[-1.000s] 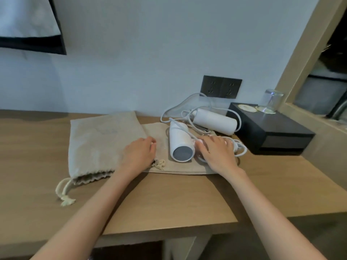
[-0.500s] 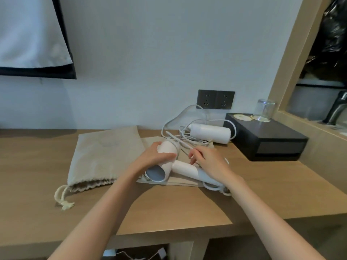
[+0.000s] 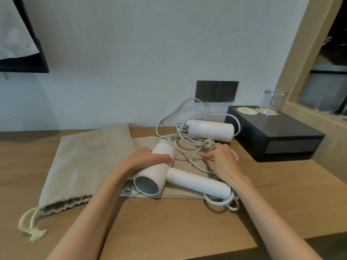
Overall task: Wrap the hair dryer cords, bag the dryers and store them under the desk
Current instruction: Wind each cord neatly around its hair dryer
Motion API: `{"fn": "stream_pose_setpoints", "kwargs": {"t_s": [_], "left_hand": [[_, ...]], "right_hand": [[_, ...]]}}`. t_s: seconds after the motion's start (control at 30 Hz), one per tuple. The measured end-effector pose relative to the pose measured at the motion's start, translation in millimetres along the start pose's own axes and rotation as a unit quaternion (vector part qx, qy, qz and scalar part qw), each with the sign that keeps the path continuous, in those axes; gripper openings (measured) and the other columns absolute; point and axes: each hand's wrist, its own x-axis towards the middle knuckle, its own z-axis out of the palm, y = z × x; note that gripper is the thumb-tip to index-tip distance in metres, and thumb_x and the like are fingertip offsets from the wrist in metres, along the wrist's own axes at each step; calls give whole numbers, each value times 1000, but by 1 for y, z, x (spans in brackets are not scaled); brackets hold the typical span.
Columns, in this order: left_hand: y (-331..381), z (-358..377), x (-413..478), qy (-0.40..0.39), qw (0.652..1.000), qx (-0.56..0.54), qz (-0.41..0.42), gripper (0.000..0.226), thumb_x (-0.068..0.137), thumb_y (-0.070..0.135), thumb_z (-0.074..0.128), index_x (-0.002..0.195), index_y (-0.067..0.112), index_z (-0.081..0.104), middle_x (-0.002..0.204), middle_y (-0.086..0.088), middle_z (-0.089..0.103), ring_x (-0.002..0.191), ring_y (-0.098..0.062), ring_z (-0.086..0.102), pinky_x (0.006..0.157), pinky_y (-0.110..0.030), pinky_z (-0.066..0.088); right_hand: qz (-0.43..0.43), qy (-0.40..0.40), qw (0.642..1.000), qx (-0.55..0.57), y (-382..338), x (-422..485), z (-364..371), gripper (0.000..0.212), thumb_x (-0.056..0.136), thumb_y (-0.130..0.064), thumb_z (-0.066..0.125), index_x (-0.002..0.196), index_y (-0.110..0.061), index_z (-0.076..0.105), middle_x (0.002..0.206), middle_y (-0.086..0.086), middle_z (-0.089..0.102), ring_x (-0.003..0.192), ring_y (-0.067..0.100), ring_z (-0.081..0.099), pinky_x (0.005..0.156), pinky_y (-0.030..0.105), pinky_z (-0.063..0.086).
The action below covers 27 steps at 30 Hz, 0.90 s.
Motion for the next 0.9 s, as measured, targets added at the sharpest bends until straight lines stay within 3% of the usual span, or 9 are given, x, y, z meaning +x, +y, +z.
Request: {"fn": "stream_pose_setpoints", "kwargs": {"t_s": [0.1, 0.2, 0.27, 0.33, 0.43, 0.53, 0.7, 0.83, 0.9], "left_hand": [[0, 0, -4, 19, 999, -29, 15, 62, 56, 55, 71, 103, 15, 59, 86, -5, 68, 68, -19, 68, 53, -24, 47], [0, 1, -11, 43, 994, -85, 46, 52, 63, 45, 76, 103, 19, 56, 86, -1, 65, 67, -14, 66, 46, -21, 45], [-1, -1, -16, 64, 988, -119, 68, 57, 58, 43, 77, 107, 23, 55, 89, 3, 65, 69, -12, 66, 45, -20, 45], [-1, -3, -19, 87, 981, -148, 91, 66, 52, 43, 73, 112, 27, 55, 93, 7, 64, 72, -8, 65, 47, -19, 45], [1, -11, -23, 115, 966, -198, 122, 68, 50, 40, 74, 115, 29, 56, 95, 9, 64, 74, -6, 65, 47, -17, 46], [1, -19, -26, 152, 947, -238, 151, 65, 51, 37, 75, 113, 30, 57, 97, 9, 65, 75, -5, 65, 45, -14, 45], [-1, -27, -27, 203, 914, -308, 172, 60, 53, 33, 75, 111, 27, 59, 98, 5, 66, 78, -9, 65, 46, -17, 47], [-3, -25, -27, 235, 896, -329, 184, 64, 52, 34, 74, 113, 24, 59, 99, 3, 65, 80, -10, 64, 50, -17, 46], [-4, -25, -27, 244, 889, -337, 190, 59, 52, 33, 75, 109, 25, 60, 98, 2, 65, 81, -12, 64, 54, -21, 47]], "right_hand": [[29, 39, 998, 30, -2, -1, 1, 20, 85, -22, 68, 104, -25, 72, 105, -1, 52, 102, 20, 42, 88, 35, 40], [35, 80, 990, 108, -9, -2, -2, 28, 84, -10, 67, 107, -27, 70, 88, -4, 51, 87, 13, 49, 78, 28, 44], [8, 68, 984, 161, -19, -5, -7, 35, 83, -7, 67, 111, -29, 66, 74, -5, 53, 72, 10, 53, 71, 25, 49], [-19, 27, 980, 197, -31, -9, -12, 36, 85, -14, 67, 113, -34, 60, 74, -7, 60, 69, 7, 58, 67, 21, 50], [-34, -34, 974, 221, -44, -12, -23, 21, 92, -26, 59, 109, -37, 58, 85, -11, 68, 73, 2, 64, 65, 17, 51], [-46, -46, 989, 131, -45, -20, -36, 16, 95, -36, 50, 97, -38, 65, 84, -15, 66, 77, 0, 60, 68, 19, 48], [-45, 113, 990, 69, -53, -34, -43, 32, 94, -48, 42, 89, -30, 68, 82, -14, 60, 79, 5, 54, 60, 22, 39], [-39, 134, 984, 110, -57, -34, -30, 21, 97, -32, 47, 112, -25, 60, 115, -11, 50, 109, 6, 44, 79, 11, 35], [-13, 169, 978, 122, -57, -36, -25, 24, 98, -27, 44, 119, -22, 56, 131, -5, 43, 124, 9, 33, 93, 17, 31]]}}
